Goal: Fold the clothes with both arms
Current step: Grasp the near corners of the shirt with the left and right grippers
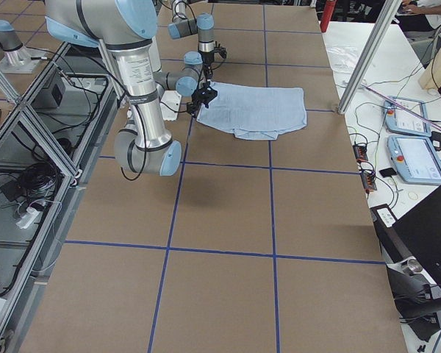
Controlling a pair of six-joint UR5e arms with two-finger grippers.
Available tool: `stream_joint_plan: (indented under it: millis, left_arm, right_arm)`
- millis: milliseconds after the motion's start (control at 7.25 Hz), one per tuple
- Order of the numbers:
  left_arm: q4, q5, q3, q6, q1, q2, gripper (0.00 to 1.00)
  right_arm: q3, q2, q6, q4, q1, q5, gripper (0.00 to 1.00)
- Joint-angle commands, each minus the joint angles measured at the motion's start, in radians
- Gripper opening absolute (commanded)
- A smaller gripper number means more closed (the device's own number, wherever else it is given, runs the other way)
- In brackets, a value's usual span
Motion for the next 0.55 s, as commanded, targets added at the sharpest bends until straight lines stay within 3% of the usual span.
stream_joint_plan:
  millis: [0, 414]
  left_arm:
    - [0.0, 0.001, 0.0, -0.001, 0.0, 0.0, 0.0]
    - [0.0, 0.001, 0.0, 0.0, -0.003, 0.0, 0.0]
  right_arm:
    - [-0.007, 0.002, -0.006, 0.003, -0.003, -0.005, 1.0]
    - [-0.016, 0.01, 0.007, 0.005, -0.003, -0.027, 1.0]
